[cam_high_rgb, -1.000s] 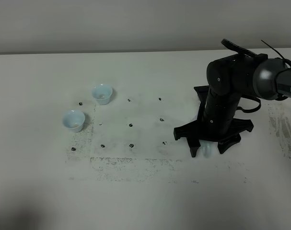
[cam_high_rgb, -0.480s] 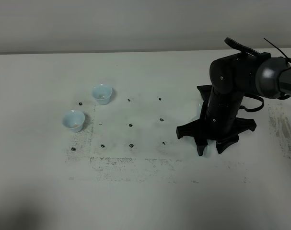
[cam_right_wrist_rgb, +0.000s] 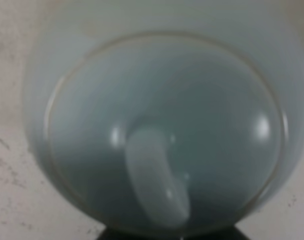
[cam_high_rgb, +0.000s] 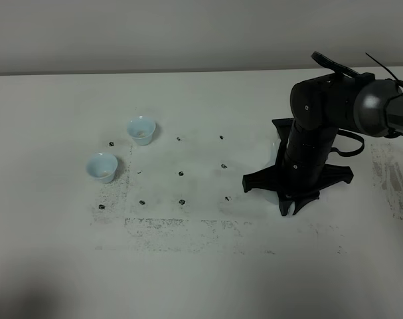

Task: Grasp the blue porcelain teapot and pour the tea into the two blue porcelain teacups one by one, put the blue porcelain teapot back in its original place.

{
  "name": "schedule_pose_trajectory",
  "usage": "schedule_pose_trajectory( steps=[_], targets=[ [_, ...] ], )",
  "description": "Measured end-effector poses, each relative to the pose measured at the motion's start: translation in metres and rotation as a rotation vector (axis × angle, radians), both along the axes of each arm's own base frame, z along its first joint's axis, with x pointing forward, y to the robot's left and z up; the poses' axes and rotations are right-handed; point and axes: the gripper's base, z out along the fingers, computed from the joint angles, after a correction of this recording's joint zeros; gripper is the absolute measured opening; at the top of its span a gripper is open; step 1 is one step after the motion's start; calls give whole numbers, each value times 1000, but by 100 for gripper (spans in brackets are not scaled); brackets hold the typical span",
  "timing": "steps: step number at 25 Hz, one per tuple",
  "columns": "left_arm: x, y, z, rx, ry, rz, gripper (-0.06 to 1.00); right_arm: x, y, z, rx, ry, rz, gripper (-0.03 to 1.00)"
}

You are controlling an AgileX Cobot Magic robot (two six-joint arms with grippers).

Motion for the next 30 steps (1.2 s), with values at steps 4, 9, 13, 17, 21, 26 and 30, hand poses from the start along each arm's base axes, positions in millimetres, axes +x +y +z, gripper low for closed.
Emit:
schedule_pose_trajectory(
  steps=[4,9,13,17,21,26,30],
  targets=[
    [0,0,0,0,0,0,72,0,0,0,2,-3,15,4],
    [0,0,0,0,0,0,72,0,0,0,3,-6,22,4],
    [0,0,0,0,0,0,72,1,0,0,6,-14,30,4],
    [0,0,0,0,0,0,72,3,1,0,13,-32,34,4],
    [0,0,0,0,0,0,72,3,1,0,14,-36,37,4],
    [0,0,0,0,0,0,72,4,1,3,17,-53,47,4],
    [0,0,0,0,0,0,72,4,-2,25,21,-123,60,4]
  ],
)
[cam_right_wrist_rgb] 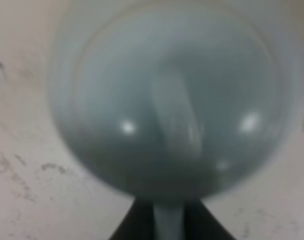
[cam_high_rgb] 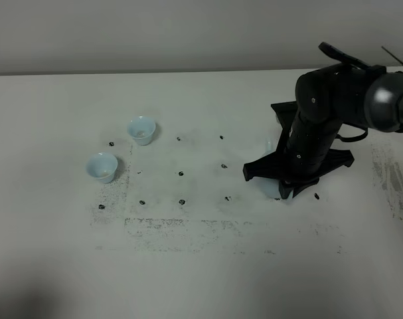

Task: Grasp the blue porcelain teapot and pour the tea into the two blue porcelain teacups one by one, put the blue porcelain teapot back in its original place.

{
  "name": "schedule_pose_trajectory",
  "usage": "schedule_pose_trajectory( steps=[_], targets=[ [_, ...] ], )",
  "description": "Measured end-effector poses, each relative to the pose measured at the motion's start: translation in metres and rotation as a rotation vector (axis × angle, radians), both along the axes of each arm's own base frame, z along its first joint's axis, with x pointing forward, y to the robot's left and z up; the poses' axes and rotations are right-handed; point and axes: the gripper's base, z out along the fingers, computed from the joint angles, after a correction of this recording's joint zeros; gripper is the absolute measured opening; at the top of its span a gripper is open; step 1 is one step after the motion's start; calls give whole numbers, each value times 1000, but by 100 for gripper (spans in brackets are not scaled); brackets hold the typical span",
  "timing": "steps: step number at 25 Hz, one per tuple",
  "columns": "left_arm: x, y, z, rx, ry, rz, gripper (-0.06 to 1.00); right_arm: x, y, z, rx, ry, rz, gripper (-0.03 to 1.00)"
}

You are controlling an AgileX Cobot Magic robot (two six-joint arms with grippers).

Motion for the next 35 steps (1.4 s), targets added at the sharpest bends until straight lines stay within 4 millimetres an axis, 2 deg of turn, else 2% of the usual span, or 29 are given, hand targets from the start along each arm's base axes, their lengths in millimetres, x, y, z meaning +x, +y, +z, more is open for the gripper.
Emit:
schedule_pose_trajectory(
  steps=[7,19,28,35],
  targets=[
    [0,0,0,0,0,0,72,3,-2,37,-2,-48,68,4],
    [0,0,0,1,0,-1,72,11,3,40,47,-143,130,4],
    [0,0,0,1,0,0,72,16,14,47,102,-255,414,4],
    [0,0,0,1,0,0,72,26,29,73,192,-392,605,4]
  ],
)
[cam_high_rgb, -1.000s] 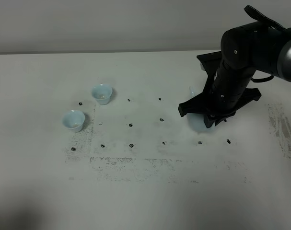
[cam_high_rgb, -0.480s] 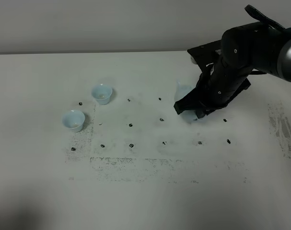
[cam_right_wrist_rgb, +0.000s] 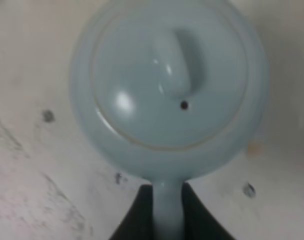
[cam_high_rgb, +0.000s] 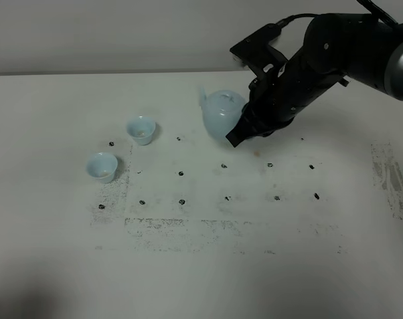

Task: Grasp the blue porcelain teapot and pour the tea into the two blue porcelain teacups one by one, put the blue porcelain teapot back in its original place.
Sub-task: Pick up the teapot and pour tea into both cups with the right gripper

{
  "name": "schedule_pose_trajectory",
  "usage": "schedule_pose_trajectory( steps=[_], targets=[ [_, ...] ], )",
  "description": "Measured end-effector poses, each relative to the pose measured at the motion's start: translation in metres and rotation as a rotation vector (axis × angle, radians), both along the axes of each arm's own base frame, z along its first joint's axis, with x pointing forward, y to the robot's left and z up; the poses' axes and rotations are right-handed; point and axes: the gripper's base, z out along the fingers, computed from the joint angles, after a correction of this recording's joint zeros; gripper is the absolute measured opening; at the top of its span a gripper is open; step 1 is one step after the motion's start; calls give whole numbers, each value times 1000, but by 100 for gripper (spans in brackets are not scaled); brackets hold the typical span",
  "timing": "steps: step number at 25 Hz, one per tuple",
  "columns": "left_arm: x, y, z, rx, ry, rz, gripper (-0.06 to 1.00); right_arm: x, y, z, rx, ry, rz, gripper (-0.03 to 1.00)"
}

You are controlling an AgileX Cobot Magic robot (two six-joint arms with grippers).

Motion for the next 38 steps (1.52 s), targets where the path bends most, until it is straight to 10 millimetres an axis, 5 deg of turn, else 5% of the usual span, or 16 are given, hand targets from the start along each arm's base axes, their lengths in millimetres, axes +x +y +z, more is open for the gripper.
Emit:
schedule_pose_trajectory(
  steps=[3,20,38],
  targets=[
    [0,0,0,0,0,0,72,7,7,7,30,-21,46,4],
    [0,0,0,-1,0,1,72,52,60,-22,-70,10,312,4],
    [0,0,0,-1,0,1,72,72,67,-42,-245,-203,474,4]
  ],
)
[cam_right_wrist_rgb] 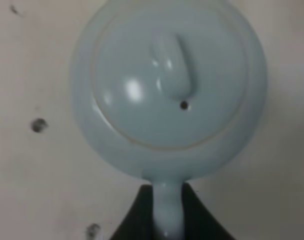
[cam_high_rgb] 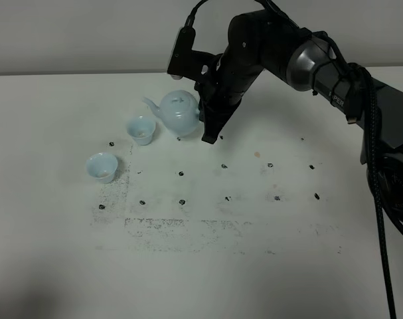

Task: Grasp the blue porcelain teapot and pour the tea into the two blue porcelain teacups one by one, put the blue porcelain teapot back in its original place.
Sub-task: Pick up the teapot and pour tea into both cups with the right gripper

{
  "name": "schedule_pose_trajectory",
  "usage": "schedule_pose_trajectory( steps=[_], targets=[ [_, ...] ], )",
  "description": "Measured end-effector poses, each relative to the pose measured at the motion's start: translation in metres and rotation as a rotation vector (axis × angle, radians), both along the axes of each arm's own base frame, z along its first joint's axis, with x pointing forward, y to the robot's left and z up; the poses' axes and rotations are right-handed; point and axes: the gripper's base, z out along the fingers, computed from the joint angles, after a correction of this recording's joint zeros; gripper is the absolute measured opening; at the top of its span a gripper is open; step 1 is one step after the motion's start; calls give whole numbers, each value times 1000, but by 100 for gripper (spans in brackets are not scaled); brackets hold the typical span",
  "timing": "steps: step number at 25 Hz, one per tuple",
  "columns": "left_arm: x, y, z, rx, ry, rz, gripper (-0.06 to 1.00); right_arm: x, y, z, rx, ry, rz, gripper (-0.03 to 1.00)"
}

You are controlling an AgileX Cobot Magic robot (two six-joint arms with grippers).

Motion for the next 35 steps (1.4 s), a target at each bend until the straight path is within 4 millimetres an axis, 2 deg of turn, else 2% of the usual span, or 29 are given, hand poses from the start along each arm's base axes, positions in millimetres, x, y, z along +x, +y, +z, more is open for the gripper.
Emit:
schedule_pose_trajectory(
  steps=[14,19,23,28,35],
  targets=[
    [0,0,0,0,0,0,72,9,2,0,-25,-129,88,4],
    [0,0,0,0,0,0,72,13,7,-11,-74,-183,116,4],
    [0,0,0,1,0,-1,72,13,14,-18,-121,-203,149,4],
    [0,0,0,1,0,-1,72,9,21,-15,-161,-238,185,4],
    [0,0,0,1,0,-1,72,8,21,-16,-189,-239,216,4]
  ],
)
